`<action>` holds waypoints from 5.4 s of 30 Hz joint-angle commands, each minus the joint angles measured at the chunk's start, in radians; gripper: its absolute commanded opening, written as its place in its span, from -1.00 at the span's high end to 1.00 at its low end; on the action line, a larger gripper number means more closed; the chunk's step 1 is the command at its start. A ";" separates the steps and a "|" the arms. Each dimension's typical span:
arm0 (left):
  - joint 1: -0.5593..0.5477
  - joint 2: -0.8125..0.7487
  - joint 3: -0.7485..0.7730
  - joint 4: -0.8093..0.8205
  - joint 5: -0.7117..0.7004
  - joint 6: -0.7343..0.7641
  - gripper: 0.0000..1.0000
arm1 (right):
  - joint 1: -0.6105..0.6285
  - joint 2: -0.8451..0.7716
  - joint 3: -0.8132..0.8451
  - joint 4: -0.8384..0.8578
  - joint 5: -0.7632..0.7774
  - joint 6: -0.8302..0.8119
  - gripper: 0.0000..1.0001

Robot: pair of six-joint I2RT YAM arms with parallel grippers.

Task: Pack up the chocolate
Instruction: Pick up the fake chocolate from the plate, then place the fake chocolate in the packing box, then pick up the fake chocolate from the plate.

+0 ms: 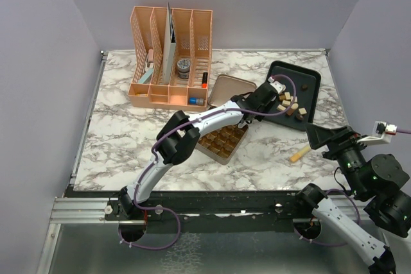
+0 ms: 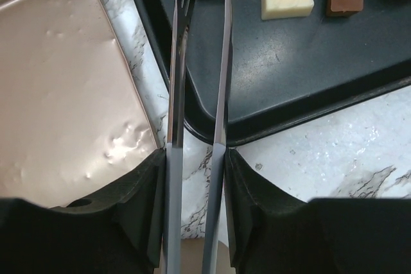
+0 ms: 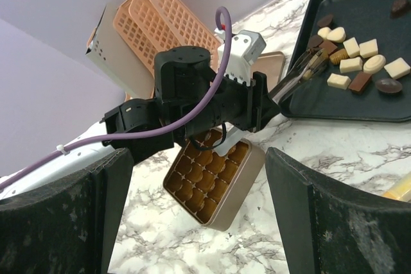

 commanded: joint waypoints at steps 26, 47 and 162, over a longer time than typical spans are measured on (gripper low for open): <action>0.012 -0.481 -0.340 0.017 0.043 -0.137 0.38 | -0.003 -0.016 -0.014 -0.038 0.018 0.000 -0.76; 0.048 -0.868 -0.680 -0.191 -0.106 -0.187 0.36 | -0.003 0.028 -0.105 0.002 -0.045 0.019 -0.78; -0.021 0.022 0.178 -0.086 -0.113 -0.022 0.04 | -0.003 0.007 -0.034 -0.010 -0.012 0.024 -0.77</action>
